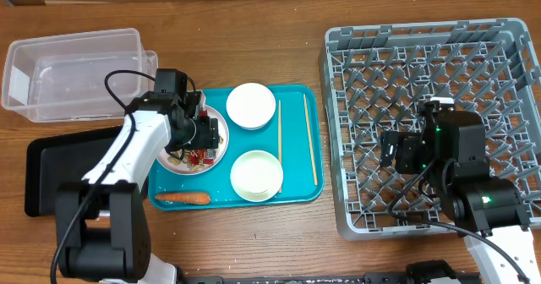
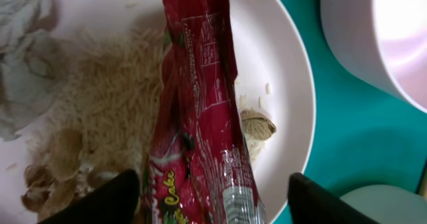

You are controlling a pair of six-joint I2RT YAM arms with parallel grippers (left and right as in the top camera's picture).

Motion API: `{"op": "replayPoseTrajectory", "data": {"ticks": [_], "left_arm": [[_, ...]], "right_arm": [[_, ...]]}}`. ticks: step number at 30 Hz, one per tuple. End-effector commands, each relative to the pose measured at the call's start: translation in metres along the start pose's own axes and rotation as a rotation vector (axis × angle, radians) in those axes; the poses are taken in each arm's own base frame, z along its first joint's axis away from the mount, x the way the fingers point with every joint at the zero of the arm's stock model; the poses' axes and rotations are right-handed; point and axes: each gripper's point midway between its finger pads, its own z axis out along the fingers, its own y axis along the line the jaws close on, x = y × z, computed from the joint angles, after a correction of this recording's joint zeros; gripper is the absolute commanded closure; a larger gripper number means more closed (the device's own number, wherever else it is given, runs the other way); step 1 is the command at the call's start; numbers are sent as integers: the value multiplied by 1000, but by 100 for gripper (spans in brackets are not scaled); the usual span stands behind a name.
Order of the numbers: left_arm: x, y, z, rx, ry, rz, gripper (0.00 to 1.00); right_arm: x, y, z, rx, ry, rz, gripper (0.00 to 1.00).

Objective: Sort waste into correct bins and load items into the dishwasher
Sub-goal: 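Reach the left gripper to the plate and grasp the red wrapper, then carry the red wrapper left and drop it into the clear bin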

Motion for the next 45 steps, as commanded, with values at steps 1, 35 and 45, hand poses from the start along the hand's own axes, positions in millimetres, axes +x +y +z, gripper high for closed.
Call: {"op": "replayPoseTrajectory", "data": {"ticks": [1,35,45], "left_arm": [[-4,-3,8,8,11,-2,41],[-92,71,-130,-321,-235,-217,96],[-139,154,-168,-348,-526,-464,96]], "right_arm": [[-14,0,-9,5,-43,7,0],[-12,-1,-9,6,-34,7,0],[-11,-1,-9,7,-30,7,0]]}}
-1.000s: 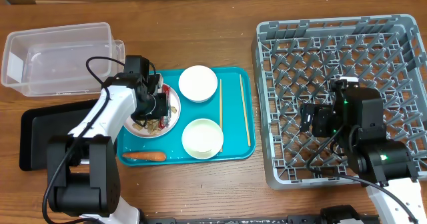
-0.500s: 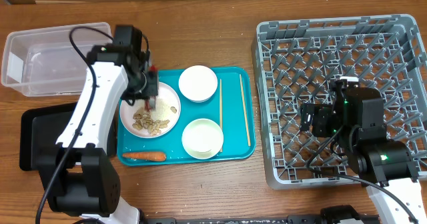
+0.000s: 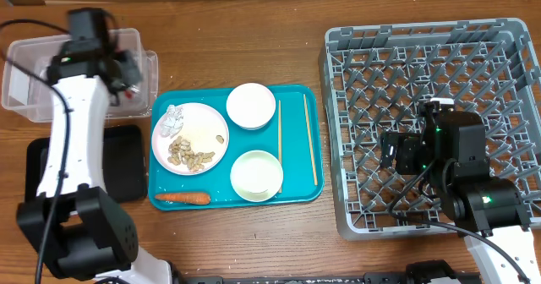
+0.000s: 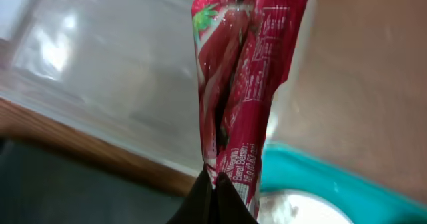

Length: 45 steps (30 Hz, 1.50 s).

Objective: Sort waste into correct bins and load items into the dishwasher
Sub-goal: 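Carry the red wrapper left and drop it into the clear bin, then grasp the crumpled white tissue on the plate with the left gripper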

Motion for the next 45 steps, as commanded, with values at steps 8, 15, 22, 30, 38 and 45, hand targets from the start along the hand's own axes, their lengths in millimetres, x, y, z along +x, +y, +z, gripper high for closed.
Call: {"op": "replayPoseTrajectory", "data": {"ticks": [8,15,22,30,38,45], "left_arm": [[-46,32,-1,-28,-155,-136,86],[-45,31,2,-23,-150,-134,44],[-1,-17,-8,172,32,-57,39],[80,-52,-15,86,262,183,30],[116,-47,22,-69,237,291,29],[133,-47,52,-65,221,285,35]], "right_arm": [[-12,-1,-8,6,-36,7,0],[-11,-1,-8,7,-32,7,0],[-11,-1,-8,7,-32,7,0],[-10,-1,-8,8,-26,8,0],[-7,-2,-8,10,-13,7,0],[-6,-2,-8,10,-10,7,0]]}}
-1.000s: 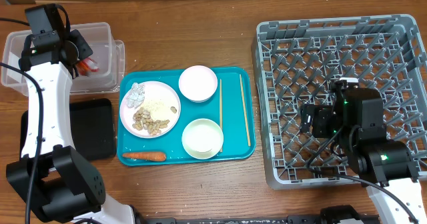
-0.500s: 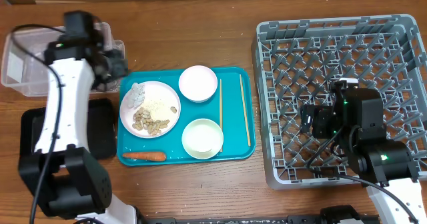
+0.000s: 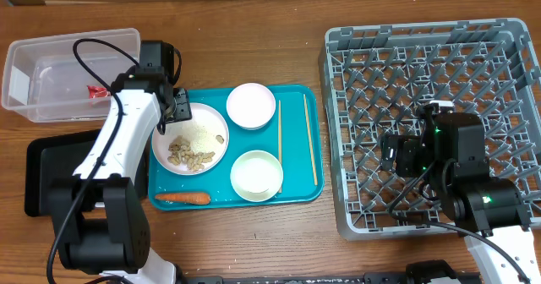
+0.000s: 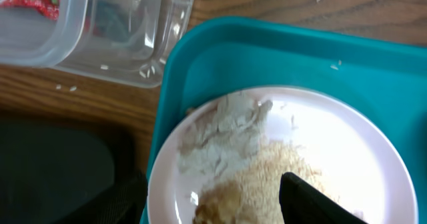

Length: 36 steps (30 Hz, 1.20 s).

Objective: Sort waste into correct bins and load items into the dishwasher
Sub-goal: 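Grasp the crumpled white tissue on the plate with the left gripper, then move the tissue left and release it into the clear bin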

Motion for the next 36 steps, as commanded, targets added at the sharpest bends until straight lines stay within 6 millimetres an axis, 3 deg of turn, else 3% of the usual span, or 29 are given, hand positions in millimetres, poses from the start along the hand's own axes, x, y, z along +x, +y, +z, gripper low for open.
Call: {"op": "replayPoseTrajectory", "data": {"ticks": [1,8,10,11,14,18,21,29,33,36], "left_arm": [[15,4,24,-41,35,21,35],[29,0,48,-44,93,35,40],[31,0,51,-46,102,36,52],[32,0,51,-45,104,38,69],[32,0,51,-46,103,39,96],[29,0,45,-46,105,39,96],[16,1,27,-40,85,33,96],[-51,12,-61,-7,-141,-27,96],[-80,32,-86,-40,-264,-88,96],[-96,58,-80,-87,-309,-151,96]], "right_arm": [[-12,-1,-8,5,-37,8,0],[-12,-1,-8,5,-38,8,0],[-12,-1,-8,5,-37,8,0],[-12,-1,-8,6,-36,8,0],[-11,-1,-8,6,-35,8,0],[-11,-1,-8,6,-34,7,0],[-11,-1,-8,6,-35,7,0],[-12,-1,-8,6,-35,7,0],[-11,-1,-8,6,-35,7,0],[-11,-1,-8,6,-35,7,0]]}}
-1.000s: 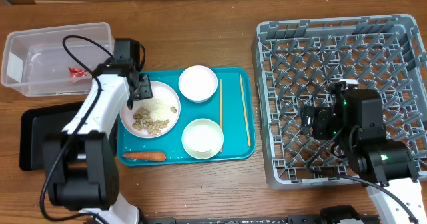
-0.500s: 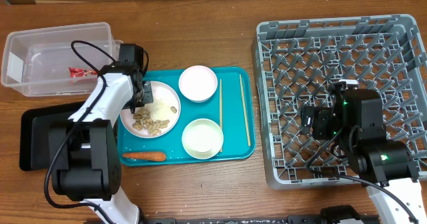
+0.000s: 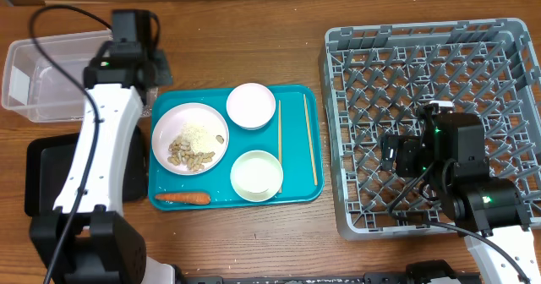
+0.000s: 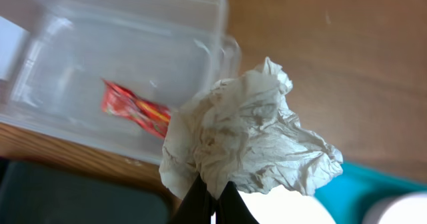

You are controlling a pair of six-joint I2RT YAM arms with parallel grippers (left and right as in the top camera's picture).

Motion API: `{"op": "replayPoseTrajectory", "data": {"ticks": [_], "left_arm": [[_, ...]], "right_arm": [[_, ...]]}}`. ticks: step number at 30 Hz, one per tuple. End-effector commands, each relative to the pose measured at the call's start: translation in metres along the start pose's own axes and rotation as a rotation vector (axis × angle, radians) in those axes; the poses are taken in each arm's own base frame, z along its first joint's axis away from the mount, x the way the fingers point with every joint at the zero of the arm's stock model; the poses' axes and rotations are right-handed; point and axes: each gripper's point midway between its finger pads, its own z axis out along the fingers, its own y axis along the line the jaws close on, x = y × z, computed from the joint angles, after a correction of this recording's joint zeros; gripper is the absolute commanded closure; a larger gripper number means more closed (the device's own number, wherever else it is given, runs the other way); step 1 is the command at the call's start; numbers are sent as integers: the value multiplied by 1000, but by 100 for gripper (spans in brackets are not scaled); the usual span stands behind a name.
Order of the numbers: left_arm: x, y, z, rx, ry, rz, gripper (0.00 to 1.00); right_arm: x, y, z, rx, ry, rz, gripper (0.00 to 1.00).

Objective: Sort waste into correct bins and load items into the dishwasher
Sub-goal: 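Move the tissue left and release it into the clear bin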

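Observation:
My left gripper (image 4: 215,199) is shut on a crumpled white tissue (image 4: 247,137), held above the right end of the clear plastic bin (image 4: 80,57). A red snack wrapper (image 4: 133,108) lies inside that bin. In the overhead view the left gripper (image 3: 150,64) sits at the bin's (image 3: 51,73) right end, and the tissue is hidden under the arm. The white plate (image 3: 169,123) on the teal tray (image 3: 296,191) holds rice and peanuts. My right gripper (image 3: 391,151) rests over the grey dish rack (image 3: 431,47); its jaws do not show clearly.
The tray also carries two white bowls (image 3: 251,105) (image 3: 256,174), two chopsticks (image 3: 279,144) (image 3: 310,140) and a carrot (image 3: 182,198). A black bin (image 3: 42,174) lies at the left, in front of the clear one.
My left gripper was open over the plate beside the tissue. Now it is shut on the tissue beside the clear bin, and the tissue is gone from the plate. The right arm has not moved.
My left gripper stood open around the red wrapper on the plate. Then it held the wrapper over the clear bin. Later the wrapper lay in the bin and the gripper was open over the plate. Now it holds the tissue at the bin.

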Motion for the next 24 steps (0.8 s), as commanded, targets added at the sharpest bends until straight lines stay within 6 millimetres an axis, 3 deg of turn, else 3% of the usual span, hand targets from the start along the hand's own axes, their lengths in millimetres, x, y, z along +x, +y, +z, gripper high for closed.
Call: {"op": "replayPoseTrajectory", "data": {"ticks": [1,8,9,11,12,14,17,21,24], "left_arm": [[-13,35,13,-92,-29,-51,96],[-11,78,50,-154,-3,-180,92],[-10,81,54,-156,5,-186,84],[-9,85,58,-149,13,-199,56],[-8,86,58,-139,16,-203,53],[-10,84,56,-122,15,-206,46],[-14,77,45,-83,26,-202,45],[-13,50,18,46,69,-180,43],[-2,20,-2,170,126,-149,39]], "right_arm": [[-12,-1,-8,6,-38,8,0],[-12,-1,-8,6,-38,8,0],[-12,-1,-8,6,-38,8,0],[-12,-1,-8,6,-38,8,0],[-12,-1,-8,6,-38,8,0],[-12,-1,-8,6,-38,8,0],[-12,-1,-8,6,-38,8,0],[-13,-1,-8,5,-41,8,0],[-14,0,-8,5,-44,8,0]]}}
